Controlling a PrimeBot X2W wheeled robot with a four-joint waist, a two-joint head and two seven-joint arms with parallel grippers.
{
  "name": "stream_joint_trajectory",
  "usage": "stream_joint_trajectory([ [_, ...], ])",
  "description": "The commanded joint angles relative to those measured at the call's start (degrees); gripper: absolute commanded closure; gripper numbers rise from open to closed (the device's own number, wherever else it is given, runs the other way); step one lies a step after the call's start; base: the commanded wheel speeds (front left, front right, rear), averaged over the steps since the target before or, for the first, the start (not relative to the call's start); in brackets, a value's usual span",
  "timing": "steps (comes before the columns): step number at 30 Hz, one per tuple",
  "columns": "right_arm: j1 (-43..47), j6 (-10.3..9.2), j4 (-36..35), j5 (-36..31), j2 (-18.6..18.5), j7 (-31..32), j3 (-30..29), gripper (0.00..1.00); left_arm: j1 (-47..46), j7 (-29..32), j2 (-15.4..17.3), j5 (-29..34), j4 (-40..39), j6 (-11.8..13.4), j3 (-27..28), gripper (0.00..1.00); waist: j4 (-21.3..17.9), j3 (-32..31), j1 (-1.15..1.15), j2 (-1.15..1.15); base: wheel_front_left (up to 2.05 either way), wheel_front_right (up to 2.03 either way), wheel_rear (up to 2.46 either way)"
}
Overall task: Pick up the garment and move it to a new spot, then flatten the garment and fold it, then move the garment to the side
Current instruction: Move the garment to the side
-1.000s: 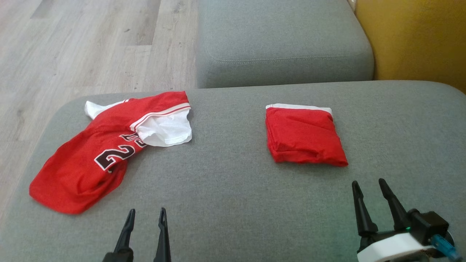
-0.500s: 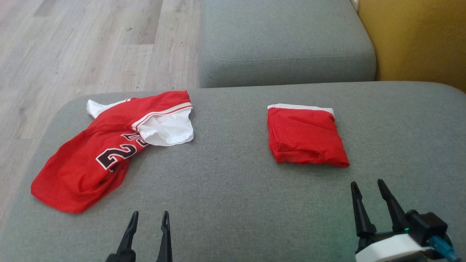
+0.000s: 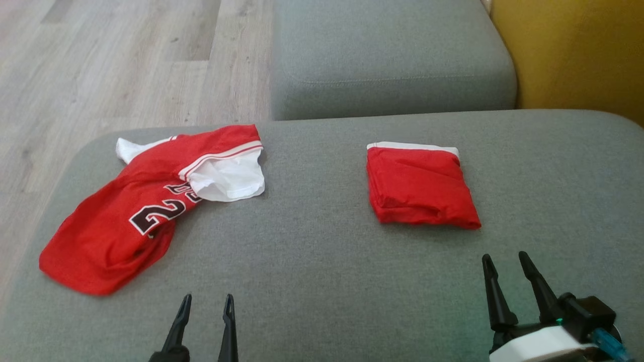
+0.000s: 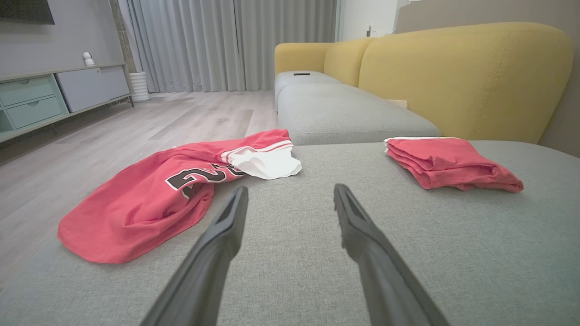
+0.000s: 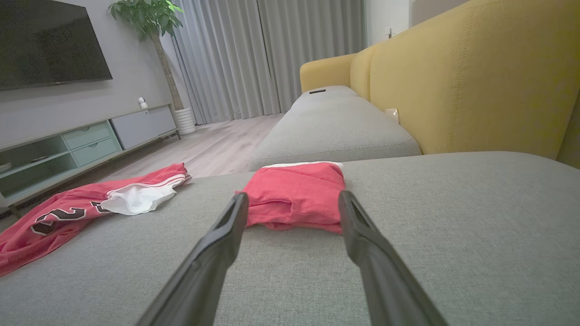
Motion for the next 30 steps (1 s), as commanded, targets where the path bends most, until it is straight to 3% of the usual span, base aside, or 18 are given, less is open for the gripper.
stream_joint_trajectory([
  [1,-1.46,0.37,-1.81,-0.08,-1.23,-0.63,1.24,0.0,-2.08,-0.32,-0.75,0.53,-1.71,0.15,1.75,0.0,0.08,0.24,0.0,0.0,0.0,0.0,0.0],
  [10,-4.13,0.37,-2.1,1.56,-2.9,-0.63,1.89,0.0,-3.22,-0.32,-0.96,0.79,-2.29,0.85,0.67,0.0,0.02,3.76,0.0,0.0,0.0,0.0,0.0],
  [17,-14.38,0.37,2.17,7.76,-7.0,0.63,3.5,0.0,-7.49,-0.32,-1.07,1.19,-3.68,1.75,-1.82,0.0,0.52,10.36,0.0,0.0,0.0,0.0,0.0],
  [30,-35.11,0.37,16.92,27.72,-19.66,22.76,4.58,0.0,-18.97,-0.32,-1.12,-1.06,-3.81,5.57,-8.87,0.0,5.35,20.96,0.0,0.0,0.0,0.0,0.0],
])
